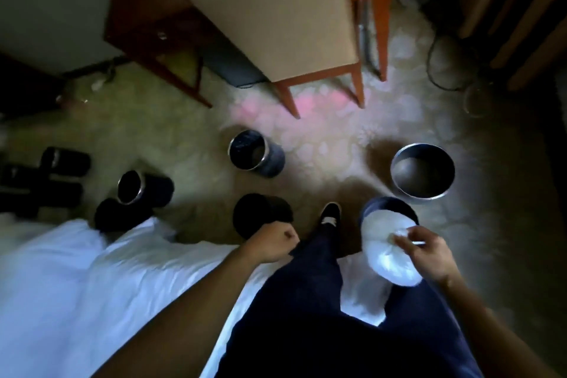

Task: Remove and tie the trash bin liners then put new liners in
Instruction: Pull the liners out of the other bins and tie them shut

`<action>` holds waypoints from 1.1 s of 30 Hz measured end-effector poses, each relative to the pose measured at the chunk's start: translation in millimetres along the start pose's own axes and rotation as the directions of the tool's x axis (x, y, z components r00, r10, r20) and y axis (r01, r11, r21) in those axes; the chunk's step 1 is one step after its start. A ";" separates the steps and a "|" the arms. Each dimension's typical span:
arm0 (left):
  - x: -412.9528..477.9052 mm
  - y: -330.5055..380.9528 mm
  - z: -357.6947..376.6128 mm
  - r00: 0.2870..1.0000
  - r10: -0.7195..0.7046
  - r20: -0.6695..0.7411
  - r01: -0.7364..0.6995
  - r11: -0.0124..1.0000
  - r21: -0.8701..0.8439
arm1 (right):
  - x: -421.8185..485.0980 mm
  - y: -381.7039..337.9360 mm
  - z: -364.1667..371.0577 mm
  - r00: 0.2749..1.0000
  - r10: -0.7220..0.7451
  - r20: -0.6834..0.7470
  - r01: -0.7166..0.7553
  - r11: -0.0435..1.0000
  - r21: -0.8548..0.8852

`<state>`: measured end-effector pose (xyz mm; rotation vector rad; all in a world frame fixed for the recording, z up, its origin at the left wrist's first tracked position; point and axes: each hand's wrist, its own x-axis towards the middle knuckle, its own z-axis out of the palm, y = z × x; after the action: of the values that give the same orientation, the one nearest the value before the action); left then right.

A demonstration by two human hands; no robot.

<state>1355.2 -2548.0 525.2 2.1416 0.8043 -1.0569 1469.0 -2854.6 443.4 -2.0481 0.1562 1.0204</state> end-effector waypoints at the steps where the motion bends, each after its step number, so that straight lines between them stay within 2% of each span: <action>1: -9.7 -10.1 -2.4 0.999 -0.023 -0.030 0.021 0.998 -0.063 | 5.1 -12.6 4.0 0.999 -0.022 0.038 0.023 0.999 -0.032; 6: -44.6 -68.3 0.8 0.986 -0.112 -0.123 0.081 0.968 -0.236 | 25.7 -86.8 31.1 0.977 -0.140 0.163 0.171 0.964 -0.203; 9: -44.8 -112.0 -0.7 0.980 -0.154 -0.126 0.107 0.942 -0.319 | 29.3 -142.1 57.8 0.951 -0.195 0.240 0.263 0.920 -0.292; 13: -28.8 -168.9 -21.3 0.977 -0.155 -0.148 0.088 0.920 -0.381 | 40.1 -196.8 101.2 0.936 -0.225 0.272 0.321 0.862 -0.392; 19: -8.6 -240.3 -73.9 0.991 -0.091 -0.098 0.047 0.924 -0.380 | 46.0 -266.4 158.6 0.933 -0.265 0.243 0.357 0.769 -0.531; 25: 6.6 -274.9 -107.1 0.985 -0.129 -0.118 0.065 0.897 -0.437 | 59.9 -305.2 191.3 0.925 -0.289 0.246 0.379 0.724 -0.576; 28: 16.8 -281.1 -120.1 0.990 -0.111 -0.086 0.051 0.853 -0.520 | 73.8 -313.3 195.4 0.921 -0.337 0.197 0.388 0.736 -0.555; 33: 35.1 -274.9 -163.9 0.986 -0.133 -0.099 0.045 0.791 -0.610 | 94.2 -341.3 200.3 0.944 -0.311 0.113 0.324 0.800 -0.505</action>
<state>1245.8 -2245.7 507.5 1.6369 1.1414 -0.5759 1557.9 -2465.3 521.2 -2.4290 -0.5236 0.9369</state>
